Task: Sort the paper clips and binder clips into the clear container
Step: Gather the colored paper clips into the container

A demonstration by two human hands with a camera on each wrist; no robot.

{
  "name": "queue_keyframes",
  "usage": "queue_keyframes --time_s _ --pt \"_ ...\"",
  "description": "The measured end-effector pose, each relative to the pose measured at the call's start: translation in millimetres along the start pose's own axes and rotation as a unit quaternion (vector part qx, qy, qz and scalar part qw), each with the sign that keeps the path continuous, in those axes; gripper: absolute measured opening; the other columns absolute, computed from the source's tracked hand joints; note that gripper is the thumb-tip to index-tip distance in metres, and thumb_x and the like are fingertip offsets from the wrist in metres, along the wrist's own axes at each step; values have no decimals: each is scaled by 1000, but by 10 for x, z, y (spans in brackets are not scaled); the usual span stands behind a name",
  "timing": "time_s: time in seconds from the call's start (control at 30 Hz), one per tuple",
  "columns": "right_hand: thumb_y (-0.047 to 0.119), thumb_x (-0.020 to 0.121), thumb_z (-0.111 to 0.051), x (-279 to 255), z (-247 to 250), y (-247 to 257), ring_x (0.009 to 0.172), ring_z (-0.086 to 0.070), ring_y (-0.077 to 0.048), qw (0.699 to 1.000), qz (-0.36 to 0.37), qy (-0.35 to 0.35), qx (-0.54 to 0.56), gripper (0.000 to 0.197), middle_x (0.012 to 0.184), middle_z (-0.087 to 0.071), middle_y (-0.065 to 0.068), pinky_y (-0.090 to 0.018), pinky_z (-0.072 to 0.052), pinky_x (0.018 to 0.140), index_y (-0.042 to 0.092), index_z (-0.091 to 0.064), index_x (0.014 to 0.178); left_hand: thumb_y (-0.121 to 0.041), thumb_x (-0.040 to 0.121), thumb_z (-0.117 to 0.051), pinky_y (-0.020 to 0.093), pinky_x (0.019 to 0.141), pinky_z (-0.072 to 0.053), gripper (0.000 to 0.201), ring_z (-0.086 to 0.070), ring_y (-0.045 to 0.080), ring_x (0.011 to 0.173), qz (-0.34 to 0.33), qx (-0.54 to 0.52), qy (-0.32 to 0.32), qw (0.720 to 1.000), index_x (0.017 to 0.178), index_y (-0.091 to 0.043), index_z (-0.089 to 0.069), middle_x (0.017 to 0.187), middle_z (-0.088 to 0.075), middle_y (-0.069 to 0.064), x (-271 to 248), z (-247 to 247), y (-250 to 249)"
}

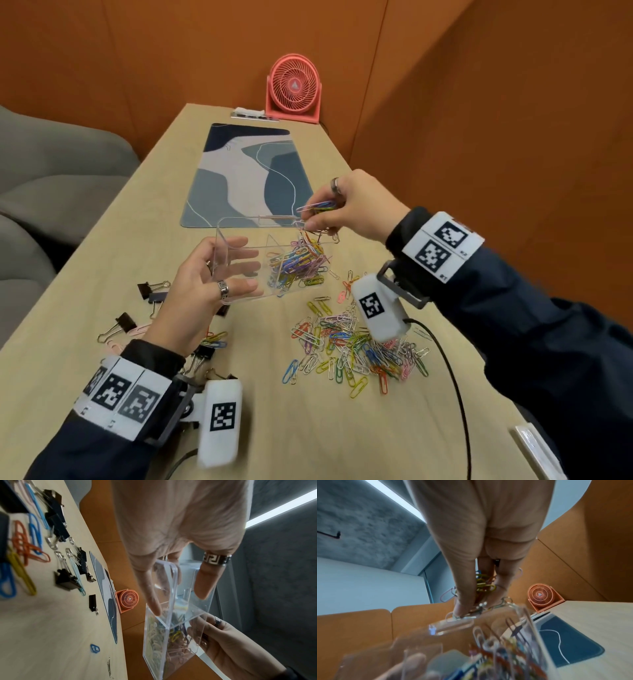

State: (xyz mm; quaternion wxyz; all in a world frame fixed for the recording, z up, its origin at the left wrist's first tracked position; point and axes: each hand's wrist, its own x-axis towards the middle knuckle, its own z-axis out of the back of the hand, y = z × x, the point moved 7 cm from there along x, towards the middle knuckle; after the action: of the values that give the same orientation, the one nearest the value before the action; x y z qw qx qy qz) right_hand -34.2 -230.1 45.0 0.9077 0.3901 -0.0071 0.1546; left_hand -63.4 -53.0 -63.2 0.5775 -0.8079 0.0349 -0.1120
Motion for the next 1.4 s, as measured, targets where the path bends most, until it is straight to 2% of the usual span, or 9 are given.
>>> queue_keyframes --time_s 0.23,0.4,0.6,0.73,0.83,1.07,1.17,1.3,1.4 --pt "7 72 -77 6 -159 18 73 -63 -6 999 27 10 -34 21 87 -71 -5 -17 -53 76 7 -72 93 3 51 -69 39 72 -59 57 -64 32 104 -9 -9 6 1000 106 0 -54 106 -66 10 -2 13 -23" --pt "6 75 -75 -28 -123 -14 79 -67 -13 1000 13 2 1 24 88 -70 -6 -20 -57 71 10 -70 97 3 56 -65 40 74 -59 54 -63 32 105 -6 -8 3 1000 108 2 -51 106 -66 10 2 13 -14" --pt "23 83 -69 -121 39 53 62 -57 4 994 55 -39 -88 11 74 -65 9 -6 -44 62 16 -70 91 -3 46 -75 40 72 -59 64 -65 30 103 -7 -9 6 1000 107 -2 -54 103 -69 7 2 16 -9" --pt "46 89 -52 -205 -8 -14 65 -47 -4 968 47 -12 -246 35 69 -61 9 -25 -34 66 17 -70 81 3 57 -65 37 70 -59 51 -65 31 104 -13 -24 10 1000 105 -12 -58 101 -69 5 0 10 -21" --pt "51 92 -40 -221 -101 -65 79 -36 -9 952 34 12 -304 43 63 -52 11 -29 -23 77 22 -68 77 -6 48 -75 37 70 -58 61 -65 31 103 -12 -16 14 1000 106 -11 -58 101 -70 5 1 9 -12" --pt "48 96 -33 -192 -87 -48 73 -45 3 978 26 14 -205 45 79 -66 9 -33 -27 81 26 -72 95 -16 44 -75 36 69 -58 68 -64 31 104 -14 -13 12 1000 108 -6 -54 102 -70 5 13 16 -8" --pt "51 94 -32 -180 -177 -70 89 -39 -8 972 34 40 -227 45 76 -63 6 -37 -30 94 31 -72 97 -16 45 -75 35 69 -57 66 -65 29 103 -16 -10 14 1000 107 -7 -56 101 -70 4 4 23 -15" --pt "51 93 -33 -197 -253 -138 89 -35 -12 968 26 83 -235 43 89 -67 -3 -33 -29 88 30 -69 82 -16 45 -76 37 69 -58 75 -65 30 103 -13 6 12 1000 112 4 -49 103 -69 5 -1 13 1" --pt "51 92 -34 -180 -163 -145 87 -41 -12 972 31 65 -225 46 90 -64 -2 -35 -35 87 22 -70 91 -3 50 -74 37 70 -58 62 -63 32 105 -6 -2 12 1000 108 0 -52 102 -69 4 7 8 27"
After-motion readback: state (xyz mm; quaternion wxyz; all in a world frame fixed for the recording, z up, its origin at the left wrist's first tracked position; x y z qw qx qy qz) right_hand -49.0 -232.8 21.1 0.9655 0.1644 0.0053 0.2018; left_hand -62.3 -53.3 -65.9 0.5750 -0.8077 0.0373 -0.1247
